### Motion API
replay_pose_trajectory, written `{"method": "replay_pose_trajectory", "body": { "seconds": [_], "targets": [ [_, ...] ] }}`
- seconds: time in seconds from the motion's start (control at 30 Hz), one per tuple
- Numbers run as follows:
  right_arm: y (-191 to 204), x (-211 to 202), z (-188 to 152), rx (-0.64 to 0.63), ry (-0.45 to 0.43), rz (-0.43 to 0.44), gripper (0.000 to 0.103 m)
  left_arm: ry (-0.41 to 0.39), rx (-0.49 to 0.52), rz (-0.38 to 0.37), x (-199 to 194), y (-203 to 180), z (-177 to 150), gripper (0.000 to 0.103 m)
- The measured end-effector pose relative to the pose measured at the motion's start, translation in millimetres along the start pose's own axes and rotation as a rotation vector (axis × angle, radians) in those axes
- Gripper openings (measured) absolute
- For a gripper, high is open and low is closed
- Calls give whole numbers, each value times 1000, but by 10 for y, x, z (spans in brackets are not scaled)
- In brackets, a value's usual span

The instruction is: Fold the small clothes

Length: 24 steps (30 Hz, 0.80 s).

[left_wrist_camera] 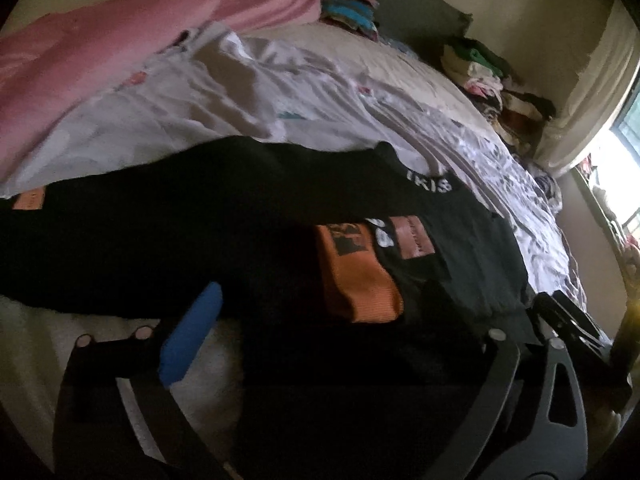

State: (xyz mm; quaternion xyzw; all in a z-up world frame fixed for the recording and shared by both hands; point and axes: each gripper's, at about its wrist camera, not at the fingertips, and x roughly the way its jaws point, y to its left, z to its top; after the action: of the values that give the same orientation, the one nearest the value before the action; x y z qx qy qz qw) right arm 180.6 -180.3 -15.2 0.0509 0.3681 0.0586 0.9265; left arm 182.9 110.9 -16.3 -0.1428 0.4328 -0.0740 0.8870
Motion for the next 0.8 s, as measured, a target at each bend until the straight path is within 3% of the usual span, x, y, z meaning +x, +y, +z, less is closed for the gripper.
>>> {"method": "replay_pose_trajectory", "body": {
  "seconds": [0.47,0.63,0.8],
  "targets": [
    [645,-185,166,-96,-62,70,99,-80,-68,101,-399,486,10,93],
    [881,-178,182,-132,-61,91,99,-113,-78,173,-509,708,12,93],
    [1118,-153,187,-169,-56,120,99,-125,-137,187,-596,991,-1,93]
  ]
}}
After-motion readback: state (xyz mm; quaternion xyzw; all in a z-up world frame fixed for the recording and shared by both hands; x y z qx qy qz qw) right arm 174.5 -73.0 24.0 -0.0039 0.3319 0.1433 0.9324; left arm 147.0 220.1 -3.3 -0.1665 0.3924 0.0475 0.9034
